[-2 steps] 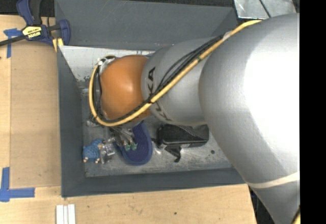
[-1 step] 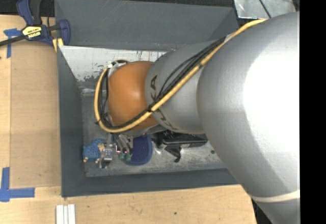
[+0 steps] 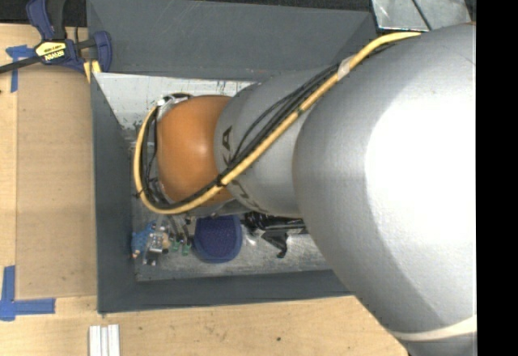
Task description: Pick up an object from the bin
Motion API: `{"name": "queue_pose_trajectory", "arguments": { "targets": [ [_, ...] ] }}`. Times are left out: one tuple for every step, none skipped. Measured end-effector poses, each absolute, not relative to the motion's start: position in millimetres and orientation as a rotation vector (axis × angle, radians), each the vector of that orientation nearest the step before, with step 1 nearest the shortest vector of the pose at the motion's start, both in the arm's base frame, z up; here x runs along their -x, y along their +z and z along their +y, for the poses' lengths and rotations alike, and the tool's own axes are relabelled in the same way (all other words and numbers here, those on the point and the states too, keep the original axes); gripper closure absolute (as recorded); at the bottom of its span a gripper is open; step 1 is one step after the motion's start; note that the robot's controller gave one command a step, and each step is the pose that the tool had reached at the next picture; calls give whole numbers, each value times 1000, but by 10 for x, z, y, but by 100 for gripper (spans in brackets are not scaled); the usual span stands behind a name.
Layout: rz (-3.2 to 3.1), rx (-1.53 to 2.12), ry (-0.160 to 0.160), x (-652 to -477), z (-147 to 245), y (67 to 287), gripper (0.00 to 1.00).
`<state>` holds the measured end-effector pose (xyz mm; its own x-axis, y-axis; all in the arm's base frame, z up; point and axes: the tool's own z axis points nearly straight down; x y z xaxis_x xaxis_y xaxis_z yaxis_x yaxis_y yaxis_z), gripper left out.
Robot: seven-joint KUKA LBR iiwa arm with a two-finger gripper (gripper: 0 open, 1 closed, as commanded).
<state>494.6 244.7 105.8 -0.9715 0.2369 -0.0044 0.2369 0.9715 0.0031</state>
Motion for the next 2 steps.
{"name": "queue_pose_trajectory", "arguments": {
  "targets": [
    [3114,-386,11,-4919,2208,745,0],
    [3126,-17,6,-4877,2408,753,0]
  ]
}}
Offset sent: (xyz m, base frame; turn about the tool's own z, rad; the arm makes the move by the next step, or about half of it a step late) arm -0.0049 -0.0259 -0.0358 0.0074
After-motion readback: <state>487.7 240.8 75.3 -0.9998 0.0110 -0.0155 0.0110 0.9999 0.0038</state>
